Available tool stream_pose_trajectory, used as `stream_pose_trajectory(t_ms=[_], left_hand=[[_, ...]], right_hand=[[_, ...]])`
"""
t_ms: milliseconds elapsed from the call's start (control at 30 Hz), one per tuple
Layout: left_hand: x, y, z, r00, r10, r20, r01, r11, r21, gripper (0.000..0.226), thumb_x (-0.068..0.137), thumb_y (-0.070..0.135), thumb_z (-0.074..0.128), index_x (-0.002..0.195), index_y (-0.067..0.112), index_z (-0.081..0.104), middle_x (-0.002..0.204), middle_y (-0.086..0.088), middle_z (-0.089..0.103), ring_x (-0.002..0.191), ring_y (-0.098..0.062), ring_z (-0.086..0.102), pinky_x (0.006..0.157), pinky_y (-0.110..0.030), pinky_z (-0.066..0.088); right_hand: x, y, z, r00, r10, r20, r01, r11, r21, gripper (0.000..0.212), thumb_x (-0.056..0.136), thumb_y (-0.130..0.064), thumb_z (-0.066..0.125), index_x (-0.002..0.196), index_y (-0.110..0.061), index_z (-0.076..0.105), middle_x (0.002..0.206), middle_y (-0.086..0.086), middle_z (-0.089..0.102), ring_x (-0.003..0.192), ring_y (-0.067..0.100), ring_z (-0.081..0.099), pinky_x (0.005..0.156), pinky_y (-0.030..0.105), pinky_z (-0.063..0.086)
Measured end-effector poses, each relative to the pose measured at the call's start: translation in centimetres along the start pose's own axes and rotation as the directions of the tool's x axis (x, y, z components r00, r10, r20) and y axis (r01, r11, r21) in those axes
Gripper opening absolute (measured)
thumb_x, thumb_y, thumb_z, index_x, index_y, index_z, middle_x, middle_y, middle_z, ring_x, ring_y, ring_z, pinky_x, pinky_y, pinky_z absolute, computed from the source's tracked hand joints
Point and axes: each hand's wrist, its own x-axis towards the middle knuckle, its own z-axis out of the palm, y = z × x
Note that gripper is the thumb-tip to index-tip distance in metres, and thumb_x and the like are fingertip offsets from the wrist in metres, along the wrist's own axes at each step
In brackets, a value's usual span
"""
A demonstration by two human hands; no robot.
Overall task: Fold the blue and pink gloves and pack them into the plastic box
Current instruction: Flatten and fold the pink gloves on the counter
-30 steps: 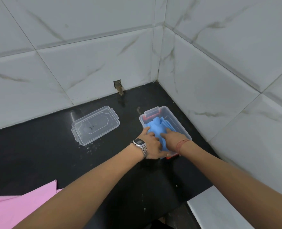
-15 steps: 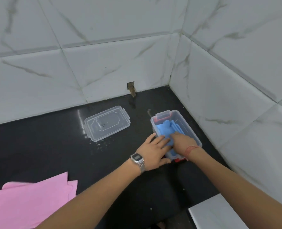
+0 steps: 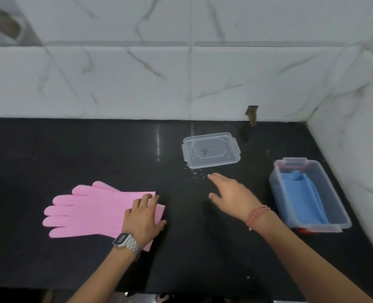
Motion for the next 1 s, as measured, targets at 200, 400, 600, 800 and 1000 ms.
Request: stream_pose_trajectory(t_ms=[200, 400, 600, 800, 1000], left_hand=[[-2.9, -3.9, 2.0, 0.995, -0.092, 0.043, 0.097, 0.988, -0.119, 0.065, 0.082, 0.040, 0.061, 0.138, 0.018, 0.037, 0.141, -0.001, 0.037, 0.119, -0.026, 0.042, 0.090, -0.037, 0.048], [-3.9, -4.3, 2.2, 0.999, 0.009, -0.031, -0.011, 0.997, -0.073, 0.040, 0.083, 0.038, 0.055, 0.113, 0.012, 0.055, 0.127, 0.002, 0.050, 0.115, -0.024, 0.048, 0.069, -0.032, 0.050], [-3.8, -4.3, 1.3, 0.970, 0.187, -0.156, -0.188, 0.982, 0.004, 0.014, 0.080, 0.019, 0.064, 0.088, 0.007, 0.063, 0.089, -0.008, 0.065, 0.077, -0.030, 0.065, 0.051, -0.032, 0.044], [-2.3, -5.4, -2.4, 0.911, 0.043, -0.410, -0.139, 0.968, -0.208, 0.018, 0.092, 0.028, 0.040, 0.093, 0.014, 0.051, 0.061, 0.000, 0.059, 0.047, -0.023, 0.054, 0.042, -0.030, 0.038], [-1.3, -5.0, -8.6, 0.787, -0.005, -0.617, -0.244, 0.916, -0.318, 0.023, 0.096, 0.033, 0.030, 0.096, 0.015, 0.044, 0.058, 0.002, 0.054, 0.040, -0.018, 0.051, 0.036, -0.026, 0.037]], right_hand=[[2.4, -6.0, 5.4, 0.961, -0.136, 0.241, 0.152, 0.987, -0.049, 0.065, 0.096, -0.029, 0.048, 0.153, -0.019, 0.018, 0.161, -0.002, 0.016, 0.142, 0.023, 0.030, 0.113, 0.042, 0.032], [3.6, -9.8, 9.3, 0.916, -0.180, 0.359, 0.218, 0.974, -0.068, 0.052, 0.093, -0.023, 0.047, 0.143, -0.014, 0.034, 0.150, 0.004, 0.035, 0.129, 0.029, 0.044, 0.100, 0.046, 0.043], [3.9, -10.3, 11.2, 0.914, -0.192, 0.357, 0.219, 0.975, -0.034, 0.050, 0.094, -0.023, 0.045, 0.143, -0.017, 0.035, 0.146, 0.002, 0.042, 0.124, 0.028, 0.048, 0.095, 0.040, 0.046], [2.3, -8.2, 11.3, 0.961, -0.092, 0.260, 0.018, 0.961, 0.274, 0.056, 0.095, -0.027, 0.050, 0.148, -0.025, 0.031, 0.138, -0.001, 0.053, 0.116, 0.019, 0.057, 0.098, 0.039, 0.047], [0.6, -5.8, 12.2, 0.956, -0.009, 0.292, -0.144, 0.856, 0.497, 0.061, 0.094, -0.027, 0.057, 0.149, -0.025, 0.030, 0.135, -0.006, 0.054, 0.105, 0.007, 0.055, 0.091, 0.018, 0.042]])
